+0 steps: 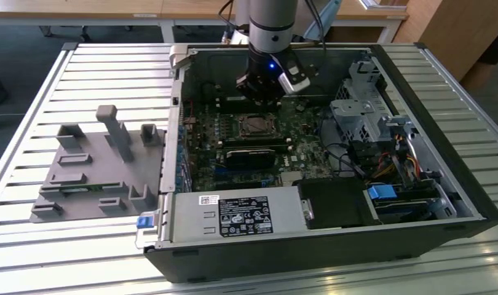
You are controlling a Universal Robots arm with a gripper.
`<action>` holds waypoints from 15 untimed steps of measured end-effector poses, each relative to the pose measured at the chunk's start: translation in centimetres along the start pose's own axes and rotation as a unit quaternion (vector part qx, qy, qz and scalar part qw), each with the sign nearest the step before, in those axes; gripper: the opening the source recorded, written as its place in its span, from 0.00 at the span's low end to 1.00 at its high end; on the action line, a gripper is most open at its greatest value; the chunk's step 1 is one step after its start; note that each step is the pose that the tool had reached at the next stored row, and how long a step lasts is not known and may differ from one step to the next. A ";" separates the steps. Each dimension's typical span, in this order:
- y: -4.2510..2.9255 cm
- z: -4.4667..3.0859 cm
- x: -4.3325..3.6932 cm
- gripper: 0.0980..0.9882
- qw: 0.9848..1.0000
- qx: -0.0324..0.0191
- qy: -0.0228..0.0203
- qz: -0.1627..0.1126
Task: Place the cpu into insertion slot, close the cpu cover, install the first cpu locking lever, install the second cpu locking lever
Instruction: 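Install the second cpu locking lever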
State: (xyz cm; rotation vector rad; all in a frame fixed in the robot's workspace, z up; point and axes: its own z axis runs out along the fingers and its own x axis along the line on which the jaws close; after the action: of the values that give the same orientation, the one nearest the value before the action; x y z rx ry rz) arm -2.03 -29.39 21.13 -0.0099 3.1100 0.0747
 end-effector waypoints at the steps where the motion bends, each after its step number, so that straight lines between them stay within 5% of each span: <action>1: -0.03 0.00 0.00 0.01 1.000 0.000 0.000 0.000; 15: -0.46 -0.02 -0.07 0.01 1.000 0.000 0.000 0.000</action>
State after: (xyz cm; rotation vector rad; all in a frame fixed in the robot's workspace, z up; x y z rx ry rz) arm -1.96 -29.85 21.14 -0.0100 3.1101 0.0745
